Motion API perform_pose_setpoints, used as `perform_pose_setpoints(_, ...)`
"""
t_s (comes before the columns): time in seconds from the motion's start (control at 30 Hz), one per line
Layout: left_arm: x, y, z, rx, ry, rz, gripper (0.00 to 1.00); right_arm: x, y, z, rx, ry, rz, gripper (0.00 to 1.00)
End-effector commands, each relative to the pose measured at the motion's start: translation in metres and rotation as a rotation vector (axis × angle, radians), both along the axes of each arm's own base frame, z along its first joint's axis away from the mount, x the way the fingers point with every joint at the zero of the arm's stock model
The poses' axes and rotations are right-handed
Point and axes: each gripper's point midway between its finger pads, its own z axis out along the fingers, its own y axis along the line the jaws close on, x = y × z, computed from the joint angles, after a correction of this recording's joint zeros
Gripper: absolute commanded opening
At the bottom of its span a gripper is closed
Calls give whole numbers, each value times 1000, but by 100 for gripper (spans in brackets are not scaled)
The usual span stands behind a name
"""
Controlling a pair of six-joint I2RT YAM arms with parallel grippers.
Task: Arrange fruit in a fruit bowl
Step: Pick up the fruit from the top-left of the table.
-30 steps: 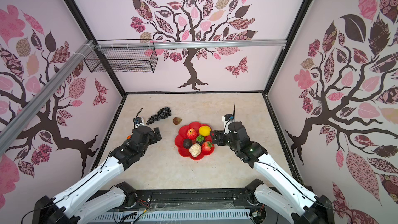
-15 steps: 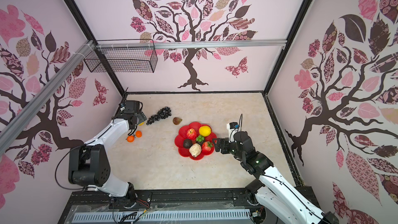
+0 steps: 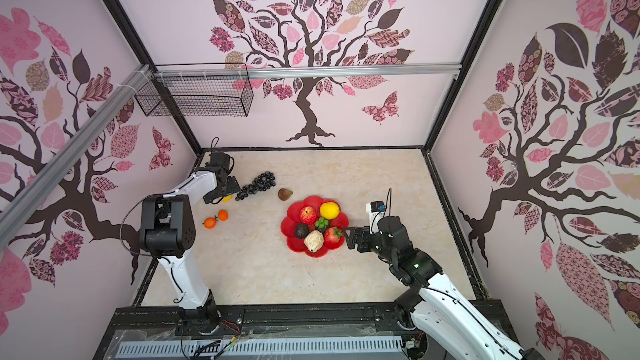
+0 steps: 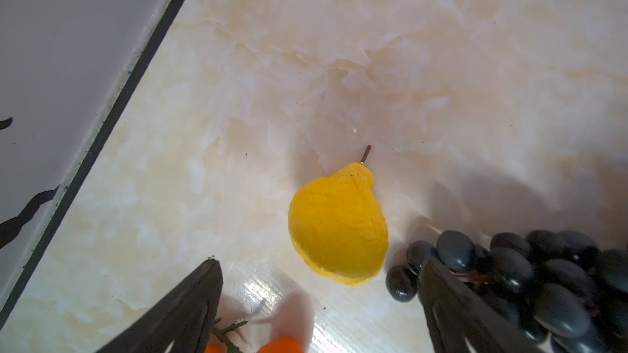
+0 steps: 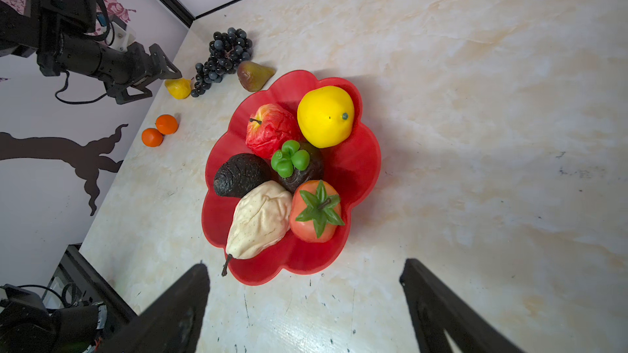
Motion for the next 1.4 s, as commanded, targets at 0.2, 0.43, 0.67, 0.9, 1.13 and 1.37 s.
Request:
perform_pose_setpoints(0.2,15,10,-8,-98,-4,9,84,2,0,-2,-11,5,2,92)
perform_pose_setpoints(0.43,23,8,-18,-145,4,0,82,2,0,-4,-18,12,0,92)
perform_pose_setpoints(0.67,28,3,-26,-179,4,-14,75,3,0,-5,-23,15,-3,92)
perform_pose_setpoints(0.9,29,1,-28,-192,3,-16,68,3,1,-7,-24,23,2,92)
perform_pose_setpoints(1.13,29,-3,-27,-215,-6,-18,58,3,1,-7,-21,26,1,92)
perform_pose_setpoints(1.37,24,-3,-6,-211,-78,-7,53,3,2,-7,-17,29,3,92)
